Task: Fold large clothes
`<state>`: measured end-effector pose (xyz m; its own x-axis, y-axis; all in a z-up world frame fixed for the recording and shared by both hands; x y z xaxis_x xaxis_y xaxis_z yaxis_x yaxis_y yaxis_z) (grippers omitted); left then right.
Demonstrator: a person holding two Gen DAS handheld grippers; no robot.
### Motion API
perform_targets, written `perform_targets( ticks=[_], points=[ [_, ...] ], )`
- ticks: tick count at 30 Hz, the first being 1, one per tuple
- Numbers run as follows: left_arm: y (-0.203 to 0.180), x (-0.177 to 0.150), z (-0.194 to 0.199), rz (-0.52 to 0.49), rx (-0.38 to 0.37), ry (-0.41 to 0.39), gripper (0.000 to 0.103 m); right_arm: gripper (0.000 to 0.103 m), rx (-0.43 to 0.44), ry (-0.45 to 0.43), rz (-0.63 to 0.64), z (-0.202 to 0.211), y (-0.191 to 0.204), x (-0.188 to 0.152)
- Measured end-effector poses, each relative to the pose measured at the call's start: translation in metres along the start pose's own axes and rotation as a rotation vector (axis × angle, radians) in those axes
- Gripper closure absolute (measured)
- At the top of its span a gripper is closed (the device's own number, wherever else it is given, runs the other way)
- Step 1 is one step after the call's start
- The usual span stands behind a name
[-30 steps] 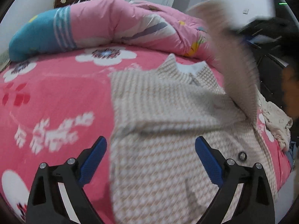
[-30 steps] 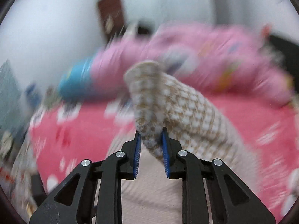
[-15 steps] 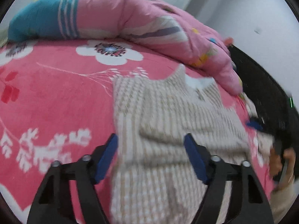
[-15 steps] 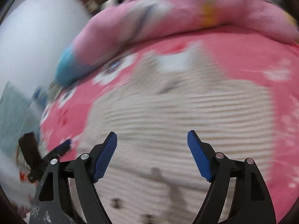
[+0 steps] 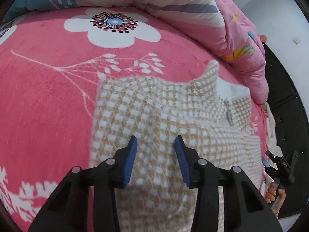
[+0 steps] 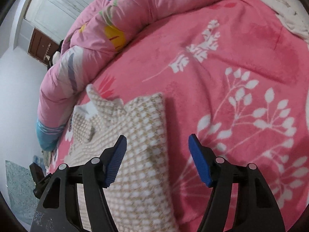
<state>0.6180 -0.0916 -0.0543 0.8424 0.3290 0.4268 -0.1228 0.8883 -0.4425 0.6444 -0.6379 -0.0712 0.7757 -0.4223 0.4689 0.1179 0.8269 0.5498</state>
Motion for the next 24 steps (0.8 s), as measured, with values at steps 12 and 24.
perform_targets(
  ticks=[12,24],
  points=[
    [-0.129,0.035,-0.031,-0.192,0.13,-0.246,0.096,0.054,-0.038,0.001,0.089,-0.008,0.014,-0.009],
    [-0.217,0.085,-0.076,-0.231,0.05,-0.374,0.089,0.052,-0.127,-0.153,0.444,0.038,0.08,-0.036]
  ],
)
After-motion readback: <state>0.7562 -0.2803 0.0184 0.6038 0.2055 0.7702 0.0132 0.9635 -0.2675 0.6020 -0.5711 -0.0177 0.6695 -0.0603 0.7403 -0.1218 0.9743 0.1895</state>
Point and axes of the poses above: each gripper's, at about its wrist camera, not at the fingertips, and z roughly against the way its jaws point, y to its left, x to its top, the point moved 1 cm from there along -z, roughly the way its jaws point, and after that the axes turned 3 degrees about -y, right-handed, at the moved point
